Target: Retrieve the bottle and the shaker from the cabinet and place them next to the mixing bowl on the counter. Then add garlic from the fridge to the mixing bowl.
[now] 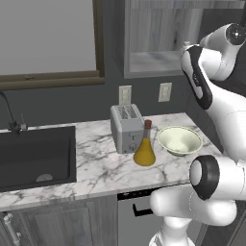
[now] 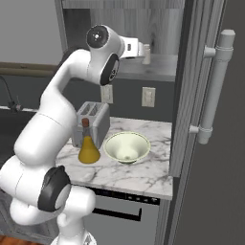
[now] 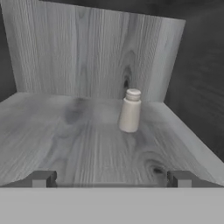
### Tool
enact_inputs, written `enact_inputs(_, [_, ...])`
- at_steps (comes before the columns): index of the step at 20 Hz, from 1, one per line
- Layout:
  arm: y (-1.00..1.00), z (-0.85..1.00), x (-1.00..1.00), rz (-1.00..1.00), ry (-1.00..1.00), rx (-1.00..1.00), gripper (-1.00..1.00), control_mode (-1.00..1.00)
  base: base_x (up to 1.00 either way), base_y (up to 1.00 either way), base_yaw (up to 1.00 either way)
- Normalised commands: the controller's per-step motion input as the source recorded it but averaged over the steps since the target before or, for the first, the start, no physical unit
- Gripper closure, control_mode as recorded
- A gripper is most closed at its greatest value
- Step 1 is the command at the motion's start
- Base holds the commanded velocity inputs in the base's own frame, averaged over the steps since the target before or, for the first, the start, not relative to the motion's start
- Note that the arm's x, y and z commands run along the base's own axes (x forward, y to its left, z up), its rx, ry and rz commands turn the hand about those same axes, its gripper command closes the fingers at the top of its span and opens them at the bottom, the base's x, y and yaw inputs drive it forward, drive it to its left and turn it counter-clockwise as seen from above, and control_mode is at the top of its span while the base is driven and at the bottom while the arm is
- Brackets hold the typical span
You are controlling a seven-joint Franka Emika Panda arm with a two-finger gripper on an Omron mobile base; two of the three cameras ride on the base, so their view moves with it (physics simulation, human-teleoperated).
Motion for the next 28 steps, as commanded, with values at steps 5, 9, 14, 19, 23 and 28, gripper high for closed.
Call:
enact_inputs(5, [-0.26,0.00,0.34,0.00,0.02,0.05,-1.00,-1.00,0.00,0.00,0.00])
enact_inputs(9, [-0.33,-0.01,0.22,0.00,0.03,0.12,-1.00,-1.00,0.00,0.00,0.00])
enact_inputs(14, [-0.08,-0.06,0.31,-0.01,0.02,0.03,-1.00,-1.00,0.00,0.00,0.00])
enact_inputs(19, [0.00,-0.13,0.38,0.00,0.00,0.00,-1.00,-1.00,0.00,0.00,0.00])
enact_inputs(23, [0.00,-0.16,0.41,0.00,0.00,0.00,-1.00,-1.00,0.00,0.00,0.00])
enact_inputs(28, [-0.02,-0.06,0.44,0.00,0.00,0.00,-1.00,-1.00,0.00,0.00,0.00])
